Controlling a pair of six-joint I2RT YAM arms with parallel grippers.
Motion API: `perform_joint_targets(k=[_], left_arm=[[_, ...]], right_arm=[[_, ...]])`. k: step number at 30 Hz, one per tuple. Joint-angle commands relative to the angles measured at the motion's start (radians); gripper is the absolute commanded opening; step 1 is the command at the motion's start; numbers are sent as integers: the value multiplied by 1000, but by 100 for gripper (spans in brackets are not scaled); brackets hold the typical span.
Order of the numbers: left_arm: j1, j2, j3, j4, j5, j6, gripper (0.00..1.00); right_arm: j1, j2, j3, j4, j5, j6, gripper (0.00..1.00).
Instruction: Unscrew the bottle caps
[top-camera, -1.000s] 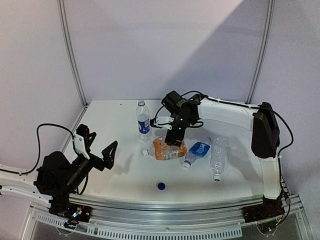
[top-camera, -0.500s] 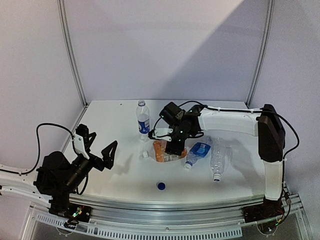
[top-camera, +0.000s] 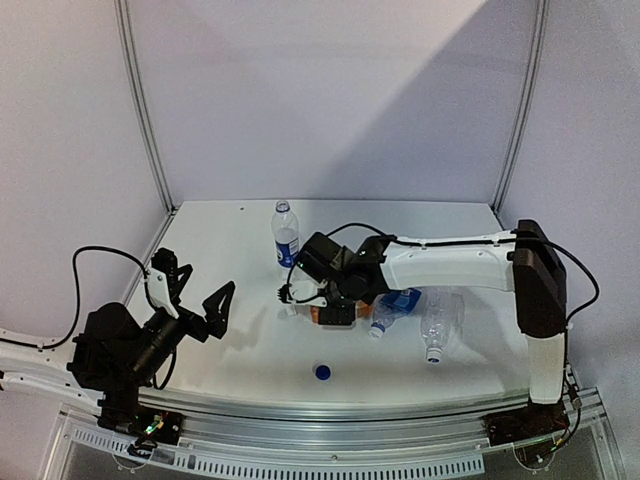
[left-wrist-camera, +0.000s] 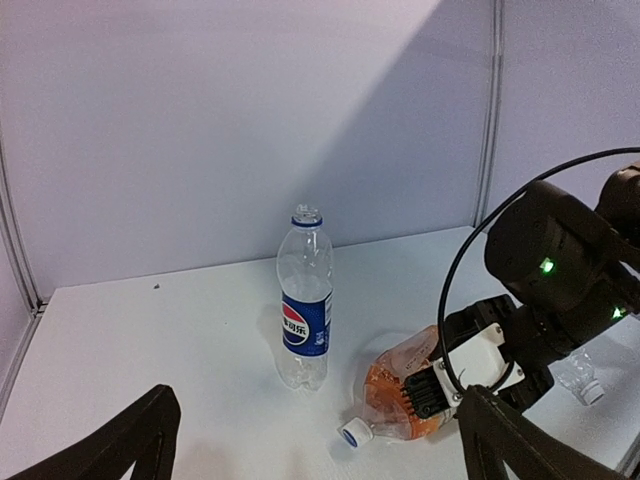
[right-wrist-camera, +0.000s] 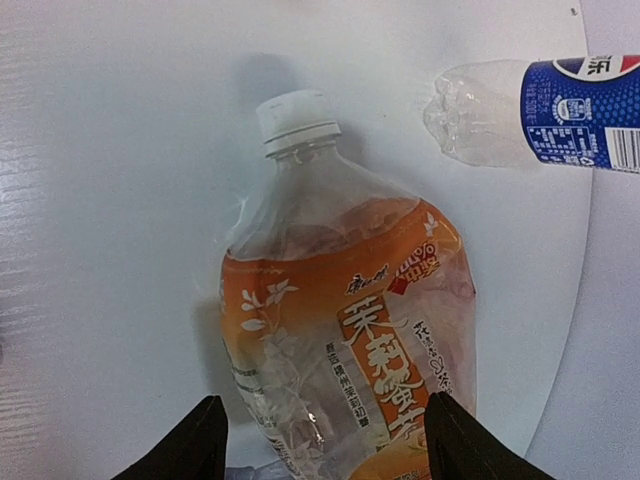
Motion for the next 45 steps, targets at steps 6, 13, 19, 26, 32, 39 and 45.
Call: perform_joint_targets(k=[6, 13, 19, 26, 32, 39, 45], left_arm=[[5, -6, 16, -15, -6, -5, 99], [5, -8, 16, -15, -5, -4, 99], [5, -10, 16, -15, -3, -5, 99], [5, -8, 16, -14, -4, -6, 99], [5, 2, 16, -7, -5, -2, 99], [5, 24, 10, 25, 14, -8, 99], [6, 22, -23, 99, 97, -43, 99]], right_arm=[[-1, 103, 13, 44, 40, -42, 60], [13, 158, 19, 29, 69, -51, 43], [49, 179, 17, -26, 124, -27, 1], [81, 75, -4, -61, 169, 8, 0], [86, -33, -20, -88, 179, 35, 0], [87, -184, -69, -79, 123, 106, 0], [85, -406, -238, 66, -86, 239, 0]])
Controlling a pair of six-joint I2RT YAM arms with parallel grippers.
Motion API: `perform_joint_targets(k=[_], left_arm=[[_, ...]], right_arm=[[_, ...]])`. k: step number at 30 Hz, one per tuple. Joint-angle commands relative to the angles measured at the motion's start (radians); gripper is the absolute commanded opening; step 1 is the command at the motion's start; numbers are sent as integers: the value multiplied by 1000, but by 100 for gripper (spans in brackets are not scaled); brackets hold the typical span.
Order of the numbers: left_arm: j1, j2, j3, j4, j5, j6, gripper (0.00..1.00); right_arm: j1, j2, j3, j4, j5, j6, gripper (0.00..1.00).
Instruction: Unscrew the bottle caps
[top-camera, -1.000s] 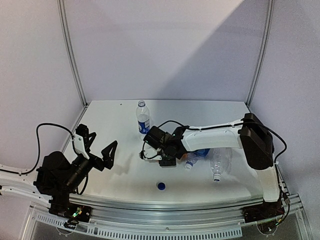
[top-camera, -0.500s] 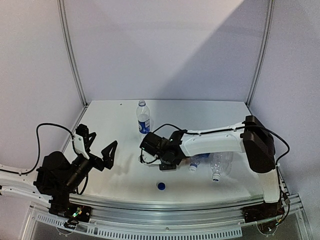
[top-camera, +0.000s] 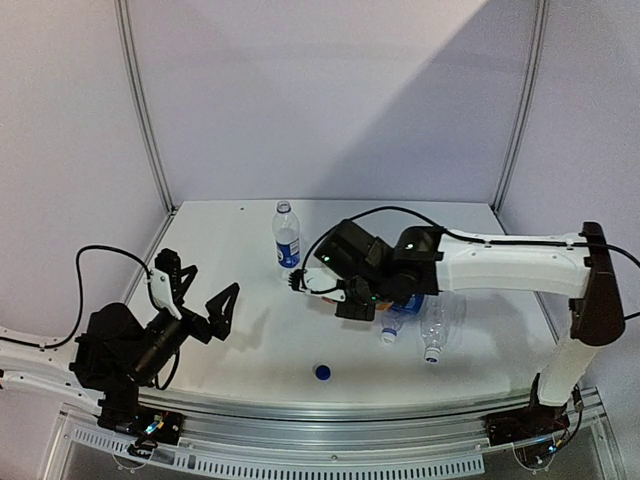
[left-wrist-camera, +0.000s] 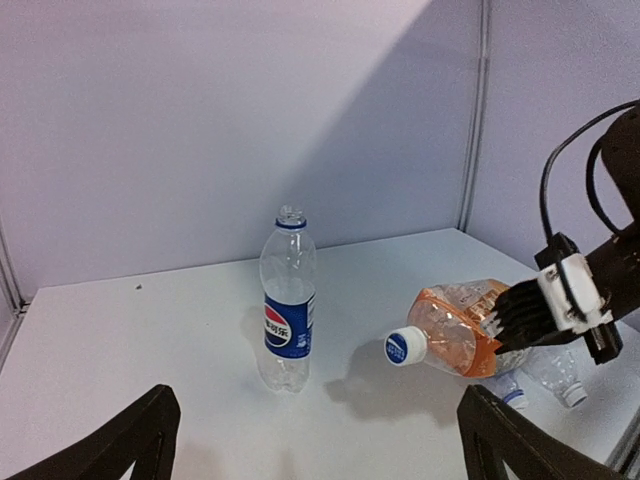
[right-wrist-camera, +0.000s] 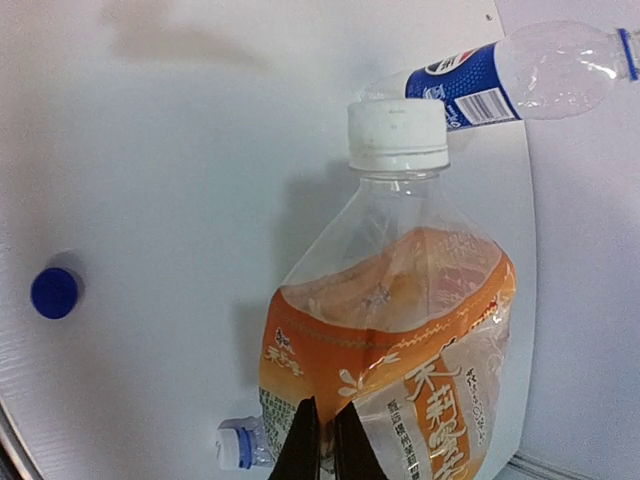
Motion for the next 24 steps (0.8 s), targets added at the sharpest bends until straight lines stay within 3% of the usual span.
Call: perform_joint_targets(k=[1, 5, 11, 18, 24], left_arm=[[6, -7, -35, 103, 104, -26, 99], [6, -26, -86, 209, 302, 57, 99], [7, 0, -93, 223, 611, 148, 99], [7, 273, -63, 355, 802, 208, 99], [7, 433, -22, 433, 908, 206, 99]], right_arm=[[4, -183, -142, 160, -228, 136, 0], [4, -406, -340, 313, -441, 222, 0], [4, -657, -431, 384, -750, 280, 0], [5, -652, -427, 421, -1031, 302, 0], [4, -606, -428, 443, -1143, 303, 0]])
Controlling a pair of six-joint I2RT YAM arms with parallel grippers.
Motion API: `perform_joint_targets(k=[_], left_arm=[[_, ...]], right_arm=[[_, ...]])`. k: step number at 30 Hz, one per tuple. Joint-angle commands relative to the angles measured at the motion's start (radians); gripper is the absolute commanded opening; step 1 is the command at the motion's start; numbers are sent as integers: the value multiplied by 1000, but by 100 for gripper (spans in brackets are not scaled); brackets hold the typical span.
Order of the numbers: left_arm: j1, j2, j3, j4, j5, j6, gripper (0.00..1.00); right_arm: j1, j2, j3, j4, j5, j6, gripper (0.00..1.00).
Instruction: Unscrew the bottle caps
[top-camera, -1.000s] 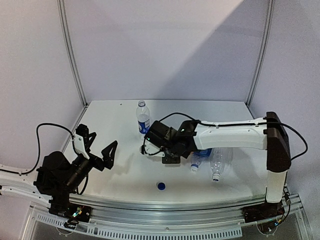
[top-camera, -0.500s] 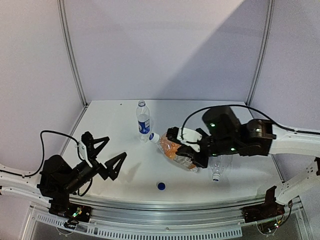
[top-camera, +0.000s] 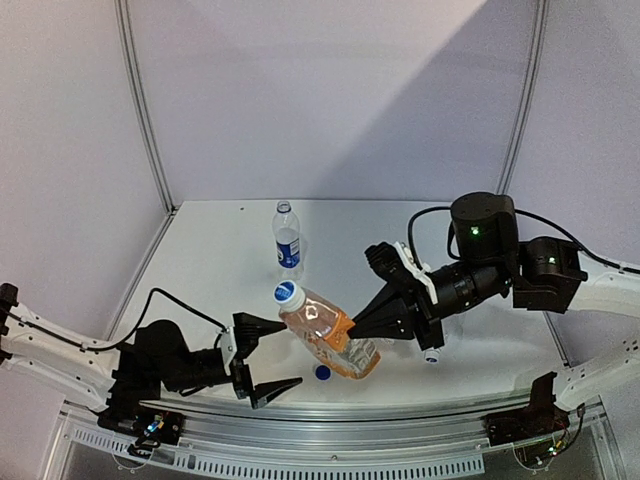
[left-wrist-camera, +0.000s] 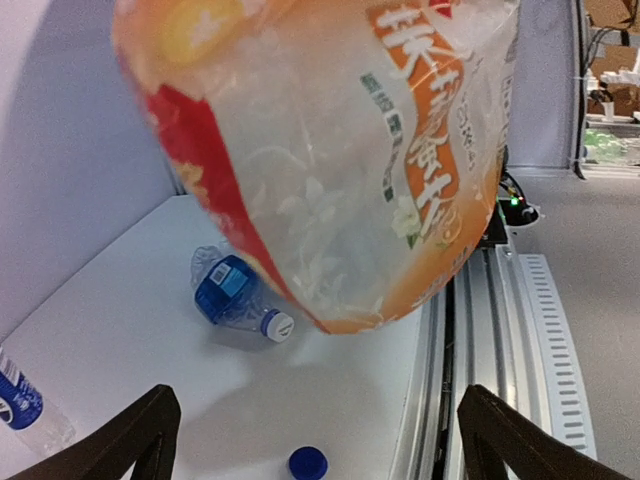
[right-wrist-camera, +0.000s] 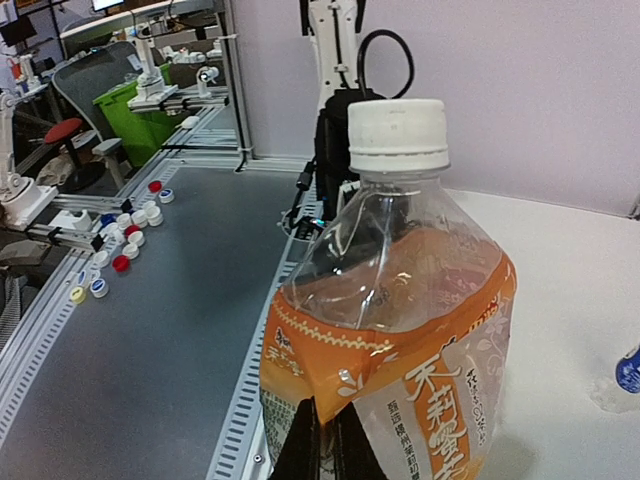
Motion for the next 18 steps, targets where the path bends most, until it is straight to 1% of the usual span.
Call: perform_joint_targets(k=[1, 6, 11, 13, 15, 18], left_arm=[[7, 63, 40, 113, 142, 14, 99], [7, 118, 56, 162, 186, 13, 99], [7, 160, 77, 210, 345, -3, 99], [5, 175, 89, 211, 388, -5, 98], [5, 177, 91, 207, 400, 0, 92], [5, 131, 78, 179, 381, 27, 79]], right_arm=[[4, 33, -16, 41, -151, 9, 0], [4, 81, -9, 65, -236, 5, 0], [4, 130, 1, 104, -254, 4, 0], [4, 145, 7, 119, -258, 2, 0], [4, 154, 12, 121, -257, 1, 0], [4, 151, 9, 111, -225, -6, 0]])
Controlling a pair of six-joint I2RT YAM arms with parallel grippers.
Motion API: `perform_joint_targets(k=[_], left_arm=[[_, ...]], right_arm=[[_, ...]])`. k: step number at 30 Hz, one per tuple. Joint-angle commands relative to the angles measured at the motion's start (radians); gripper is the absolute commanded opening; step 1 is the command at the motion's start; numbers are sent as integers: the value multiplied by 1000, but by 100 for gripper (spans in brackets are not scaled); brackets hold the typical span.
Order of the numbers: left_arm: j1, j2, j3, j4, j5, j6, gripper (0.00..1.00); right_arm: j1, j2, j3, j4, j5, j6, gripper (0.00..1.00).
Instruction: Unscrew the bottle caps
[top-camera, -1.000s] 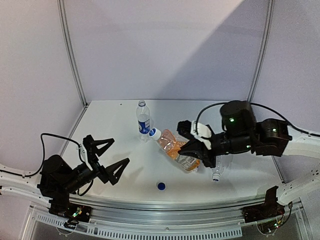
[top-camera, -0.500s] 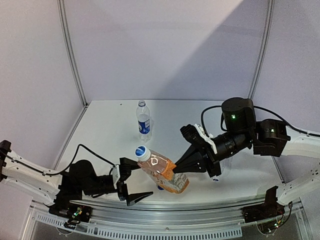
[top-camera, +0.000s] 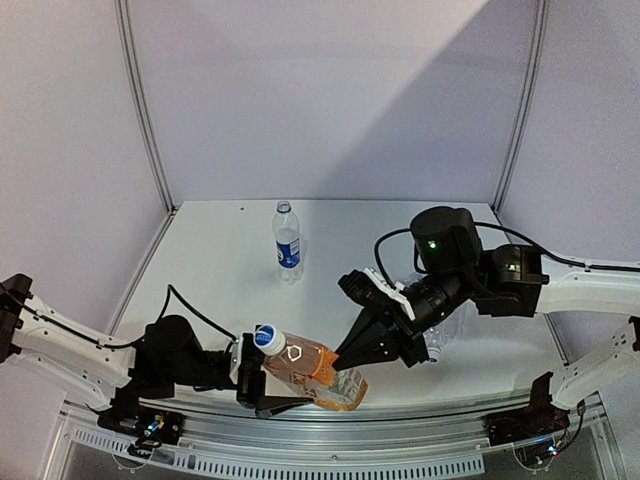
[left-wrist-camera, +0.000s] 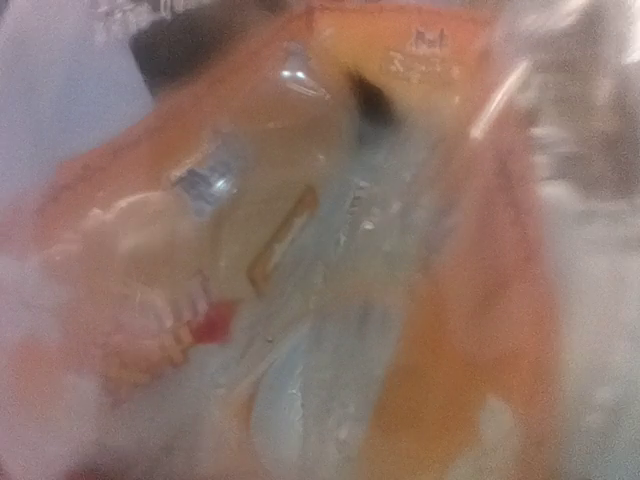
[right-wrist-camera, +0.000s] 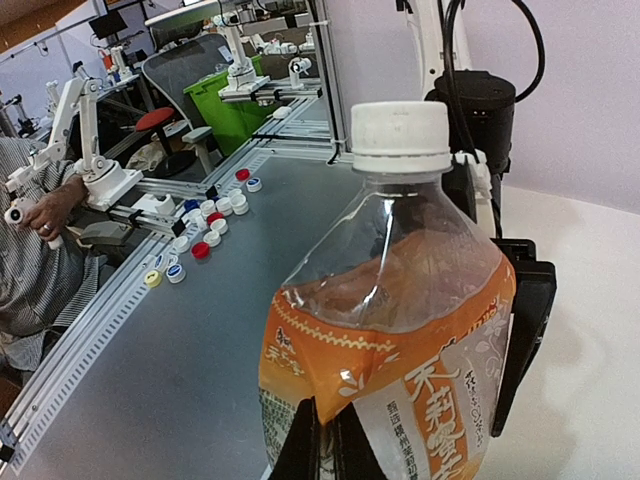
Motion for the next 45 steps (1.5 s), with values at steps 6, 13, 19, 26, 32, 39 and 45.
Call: perform_joint_targets(k=[6, 13, 19, 26, 32, 39, 45], left_arm=[[7, -174, -25, -103, -101, 70, 53], [7, -287, 41, -448, -449, 70, 43], [7, -136, 170, -637, -899, 59, 47], [4, 188, 356, -867, -1177, -17, 40], [-9, 354, 466, -1028, -1250, -99, 28], [-35, 381, 494, -1049, -1264, -111, 16], [-44, 379, 478, -1016, -1268, -84, 0]], right_arm=[[1, -32, -27, 64, 164, -14, 29], [-6, -104, -30, 51, 437, 22, 98], [-55, -179, 25, 8, 685, 261, 99], [-57, -63, 191, -257, 805, 450, 84], [-57, -45, 196, -343, 860, 632, 66], [-30, 27, 193, -402, 849, 725, 65], [-29, 56, 199, -363, 893, 744, 58]])
